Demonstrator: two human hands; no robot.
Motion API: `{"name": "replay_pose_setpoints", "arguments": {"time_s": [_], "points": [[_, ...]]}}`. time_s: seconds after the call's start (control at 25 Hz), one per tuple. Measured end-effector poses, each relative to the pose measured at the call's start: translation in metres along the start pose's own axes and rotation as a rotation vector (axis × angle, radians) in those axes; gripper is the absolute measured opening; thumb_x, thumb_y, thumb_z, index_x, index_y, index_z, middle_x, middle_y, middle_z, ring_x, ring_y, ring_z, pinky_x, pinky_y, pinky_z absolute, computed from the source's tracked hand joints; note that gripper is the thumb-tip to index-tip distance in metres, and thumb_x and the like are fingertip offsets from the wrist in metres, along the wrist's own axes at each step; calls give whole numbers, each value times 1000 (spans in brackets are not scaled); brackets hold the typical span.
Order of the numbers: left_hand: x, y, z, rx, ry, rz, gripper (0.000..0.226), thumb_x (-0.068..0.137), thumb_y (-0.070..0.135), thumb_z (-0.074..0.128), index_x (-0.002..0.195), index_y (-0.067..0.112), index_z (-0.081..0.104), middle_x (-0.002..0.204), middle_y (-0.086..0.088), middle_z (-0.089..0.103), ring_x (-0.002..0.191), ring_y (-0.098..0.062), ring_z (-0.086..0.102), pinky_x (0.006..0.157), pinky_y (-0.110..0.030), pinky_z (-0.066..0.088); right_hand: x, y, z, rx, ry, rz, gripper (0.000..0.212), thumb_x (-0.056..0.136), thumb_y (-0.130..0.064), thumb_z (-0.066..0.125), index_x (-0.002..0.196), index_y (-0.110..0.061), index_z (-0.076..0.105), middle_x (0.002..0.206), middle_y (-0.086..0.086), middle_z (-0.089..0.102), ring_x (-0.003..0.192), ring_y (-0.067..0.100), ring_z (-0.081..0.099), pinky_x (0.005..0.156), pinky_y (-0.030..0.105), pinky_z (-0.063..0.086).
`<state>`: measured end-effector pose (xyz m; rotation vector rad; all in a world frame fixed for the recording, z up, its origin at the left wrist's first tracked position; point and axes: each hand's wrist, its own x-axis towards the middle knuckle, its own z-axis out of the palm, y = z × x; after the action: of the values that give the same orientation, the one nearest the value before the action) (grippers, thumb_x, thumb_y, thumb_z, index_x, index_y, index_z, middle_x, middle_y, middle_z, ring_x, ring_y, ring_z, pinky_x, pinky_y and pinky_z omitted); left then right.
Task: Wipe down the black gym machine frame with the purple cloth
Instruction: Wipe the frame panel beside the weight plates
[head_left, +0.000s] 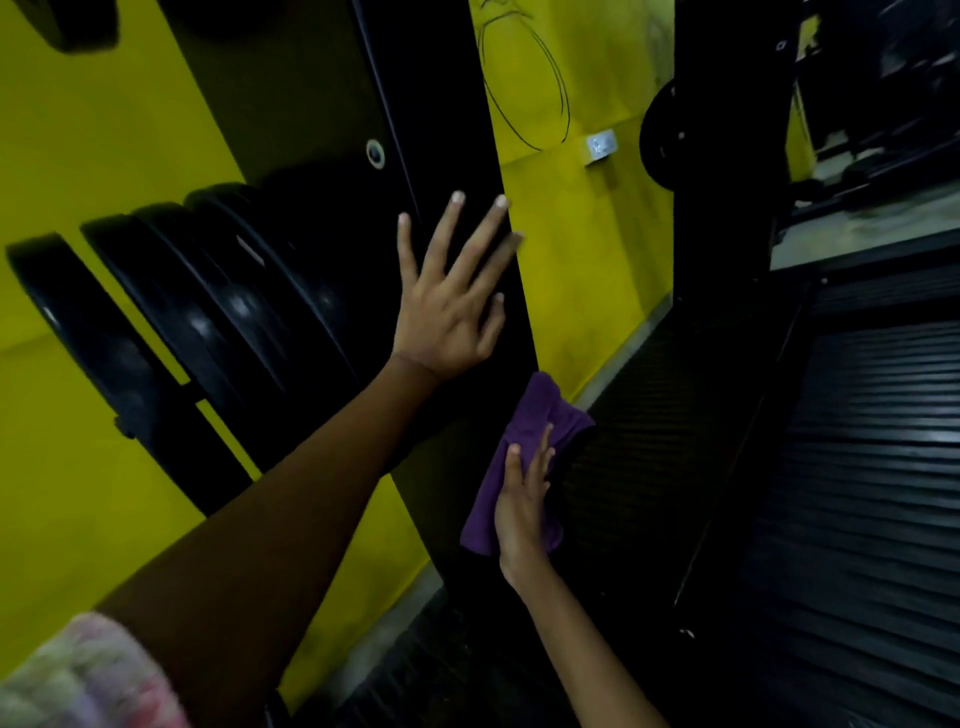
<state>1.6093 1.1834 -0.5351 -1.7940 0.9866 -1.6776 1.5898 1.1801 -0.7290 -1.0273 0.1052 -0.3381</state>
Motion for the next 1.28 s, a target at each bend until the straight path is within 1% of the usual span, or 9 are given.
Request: {"name": "replay_pose_setpoints", "arguments": {"time_s": [0.2,0.44,0.64,0.76,0.84,0.92,1.04,1.2,1.28], "points": [[-4,-1,11,-99,63,29,52,89,27,39,139,11,43,146,-16,37,137,-37,25,114,-52,-4,2,-2,6,78,101,29,53,101,-32,33,149,-32,9,159,-1,7,147,20,0,118,42,-2],[-9,-1,14,-184,43,-23,48,95,27,33,139,11,42,148,-9,29,140,-28,18,116,-46,-4,8,-53,16,-93,27,-399,47,101,-23,36,130,-48,8,147,-20,6,139,-1,-2,114,29,-6],[-6,2,-11,-416,-73,-92,54,103,39,13,143,11,35,152,-17,30,142,-25,20,116,-39,-3,13,-86,19,-66,68,-246,51,102,-25,34,148,-28,11,156,-10,11,146,12,1,119,36,1],[16,-11,-27,-583,151,-396,52,101,47,16,140,18,33,154,-13,17,141,-18,21,109,-39,12,-3,-98,21,-38,-41,-347,52,102,-25,35,146,-33,9,149,-19,10,145,7,0,119,34,1],[41,-25,-26,-681,315,-755,63,97,58,15,145,20,31,157,-9,12,143,-14,16,112,-40,8,3,-113,21,-84,-41,-382,52,102,-26,36,147,-32,11,154,-15,11,145,7,3,117,30,2],[55,-33,-18,-819,319,-991,79,90,68,9,150,19,24,160,-6,11,143,-5,5,116,-41,0,20,-127,23,-138,58,-295,52,102,-31,34,149,-30,13,158,-6,14,146,11,9,115,30,5],[48,-24,3,-787,308,-1043,70,92,64,6,149,24,13,160,1,10,140,2,0,118,-39,-1,30,-147,27,-111,121,-194,52,101,-40,33,149,-38,12,158,1,17,145,14,14,117,38,8],[47,-26,11,-762,359,-1021,67,91,65,1,146,27,10,153,13,8,141,1,1,117,-36,1,8,-153,26,-290,6,-548,48,94,-49,35,132,-52,6,157,-5,15,142,5,11,114,36,7],[48,-26,11,-763,355,-1021,68,90,66,0,146,28,10,151,15,6,141,1,1,117,-36,0,24,-165,22,-316,62,-588,51,89,-51,34,133,-51,10,153,4,24,139,14,22,114,37,12]]}}
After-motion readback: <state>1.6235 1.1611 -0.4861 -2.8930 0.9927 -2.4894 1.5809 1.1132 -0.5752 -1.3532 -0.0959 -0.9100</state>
